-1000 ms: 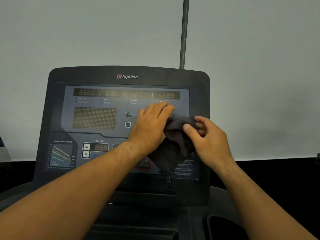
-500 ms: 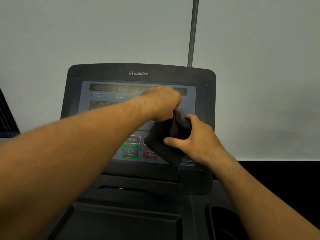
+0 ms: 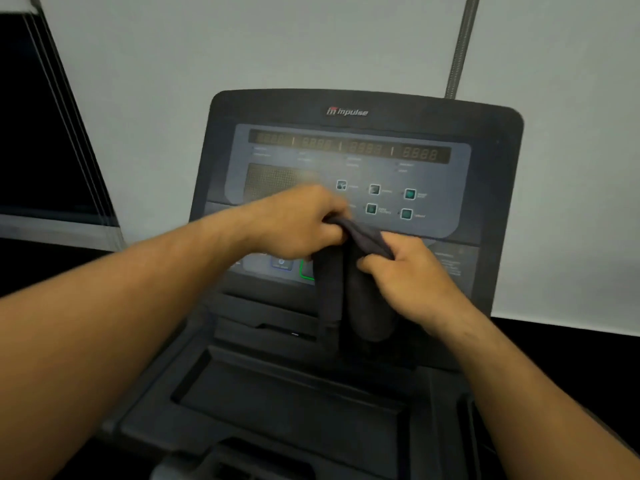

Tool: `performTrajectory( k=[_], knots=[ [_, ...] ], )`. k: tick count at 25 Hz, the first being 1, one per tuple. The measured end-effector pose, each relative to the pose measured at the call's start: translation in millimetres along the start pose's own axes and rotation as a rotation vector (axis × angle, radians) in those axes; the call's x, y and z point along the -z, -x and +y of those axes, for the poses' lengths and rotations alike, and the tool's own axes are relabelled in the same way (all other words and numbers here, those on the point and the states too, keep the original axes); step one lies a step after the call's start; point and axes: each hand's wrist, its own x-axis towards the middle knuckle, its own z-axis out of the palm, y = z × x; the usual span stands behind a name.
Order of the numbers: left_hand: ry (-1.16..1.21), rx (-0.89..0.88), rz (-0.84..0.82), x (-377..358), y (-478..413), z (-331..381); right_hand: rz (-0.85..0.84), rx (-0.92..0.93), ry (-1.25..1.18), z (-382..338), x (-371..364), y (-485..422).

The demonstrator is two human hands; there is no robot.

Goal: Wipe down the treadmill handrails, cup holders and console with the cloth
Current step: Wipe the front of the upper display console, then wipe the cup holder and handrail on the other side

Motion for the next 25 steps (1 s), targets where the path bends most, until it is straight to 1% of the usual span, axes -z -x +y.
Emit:
performTrajectory(
  k=[3, 5, 8, 10, 12, 14, 16, 18, 20, 21, 23, 25],
  knots=[
    [0.163, 0.087, 0.018, -24.9, 36.5, -41.9, -0.089, 0.010, 0.065, 3.0, -40.4, 7.0],
    [0.236, 0.156, -0.031, -34.7, 59.8, -66.2, -0.148, 0.005, 0.142, -0.9, -64.8, 9.8],
    [0.240, 0.211, -0.124, -35.7, 89.6, -100.4, -0.267, -0.022, 0.259, -16.8, -99.9, 7.6],
    [0.245, 0.233, -0.101, -28.2, 107.8, -124.5, -0.297, -0.064, 0.231, -33.5, -127.4, 3.6],
    [0.285, 0.268, -0.006, -20.7, 122.2, -146.5, -0.273, -0.130, 0.146, -50.8, -153.6, 0.2],
    [0.307, 0.286, 0.126, -16.8, 131.7, -163.8, -0.251, -0.188, 0.045, -66.0, -179.8, -2.0],
    [0.332, 0.284, 0.220, -17.7, 135.5, -173.8, -0.247, -0.208, -0.036, -74.6, -200.5, -1.1],
    [0.340, 0.255, 0.230, -13.4, 142.3, -184.7, -0.268, -0.184, -0.007, -77.6, -218.4, 0.3],
    [0.301, 0.200, 0.164, -4.2, 156.7, -204.3, -0.308, -0.191, 0.081, -82.0, -233.4, -1.7],
    [0.300, 0.196, 0.142, 0.6, 163.5, -215.1, -0.300, -0.204, 0.127, -84.5, -237.6, -4.6],
    [0.337, 0.238, 0.159, 12.3, 181.7, -240.2, -0.220, -0.217, 0.175, -96.5, -250.5, -16.0],
    [0.381, 0.299, 0.227, 24.3, 195.4, -261.5, -0.076, -0.183, 0.162, -115.9, -260.1, -29.2]
  ],
)
